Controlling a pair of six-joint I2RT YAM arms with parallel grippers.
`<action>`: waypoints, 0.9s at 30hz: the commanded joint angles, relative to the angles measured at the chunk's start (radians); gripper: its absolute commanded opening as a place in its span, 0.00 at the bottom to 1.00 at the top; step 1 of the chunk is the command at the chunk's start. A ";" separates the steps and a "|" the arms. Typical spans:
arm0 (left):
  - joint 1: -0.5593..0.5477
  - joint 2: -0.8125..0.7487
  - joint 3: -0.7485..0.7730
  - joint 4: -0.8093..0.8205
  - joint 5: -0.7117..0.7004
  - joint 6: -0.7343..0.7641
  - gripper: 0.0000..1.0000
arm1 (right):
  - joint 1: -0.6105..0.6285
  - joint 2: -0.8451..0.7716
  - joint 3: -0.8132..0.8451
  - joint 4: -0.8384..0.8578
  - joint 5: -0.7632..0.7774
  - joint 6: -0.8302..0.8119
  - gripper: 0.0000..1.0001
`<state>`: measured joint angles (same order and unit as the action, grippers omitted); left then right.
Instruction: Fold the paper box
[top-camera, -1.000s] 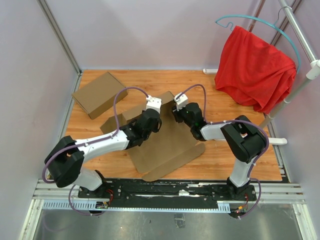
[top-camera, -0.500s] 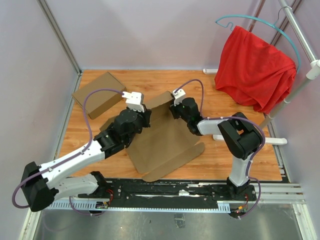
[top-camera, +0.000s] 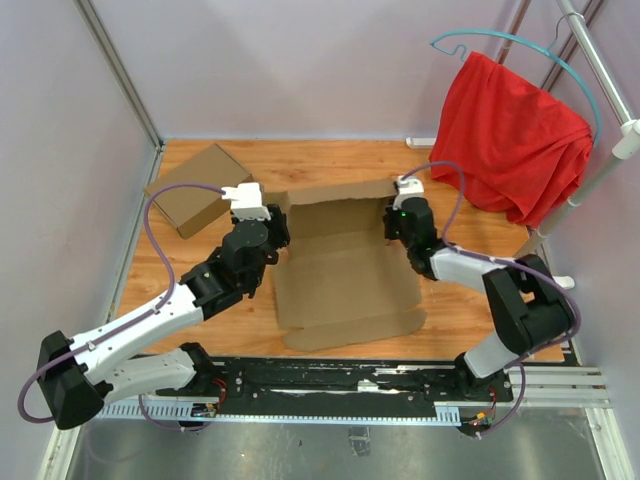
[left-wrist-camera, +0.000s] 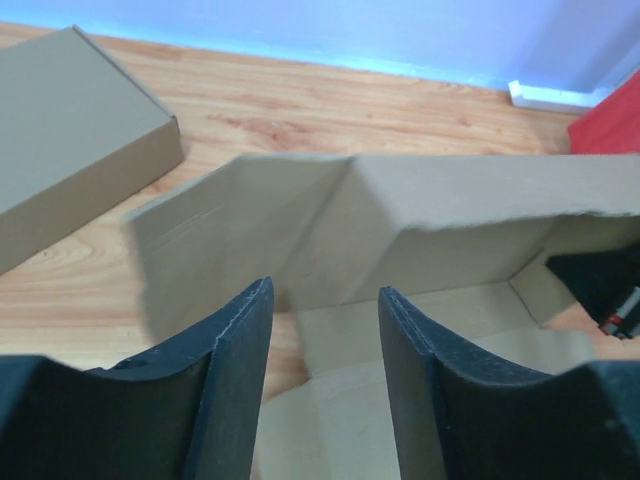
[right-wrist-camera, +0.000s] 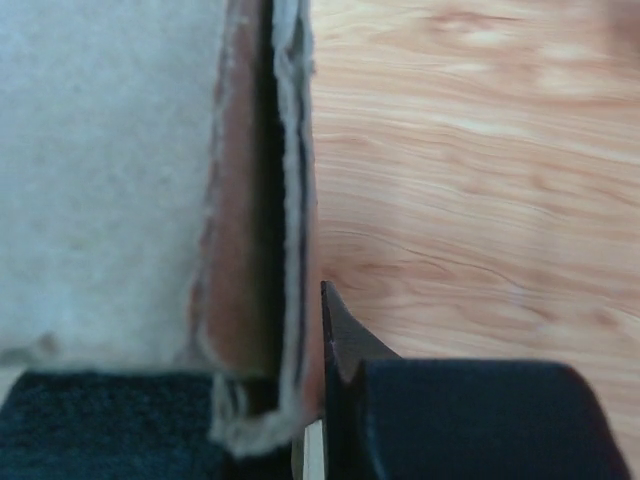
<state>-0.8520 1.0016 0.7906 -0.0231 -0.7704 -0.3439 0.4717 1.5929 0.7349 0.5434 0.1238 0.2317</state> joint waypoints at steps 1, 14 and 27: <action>0.010 -0.033 0.026 0.117 0.000 0.024 0.53 | -0.128 -0.121 -0.064 -0.061 -0.044 0.112 0.01; 0.359 -0.014 0.236 0.208 0.462 0.037 0.54 | -0.393 -0.224 -0.097 -0.099 -0.363 0.196 0.01; 0.705 0.321 0.060 0.577 1.259 -0.282 0.61 | -0.413 0.009 0.060 -0.069 -0.615 0.263 0.01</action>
<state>-0.1577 1.3037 0.9691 0.4034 0.3183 -0.5678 0.0654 1.5921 0.7395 0.4267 -0.3843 0.4591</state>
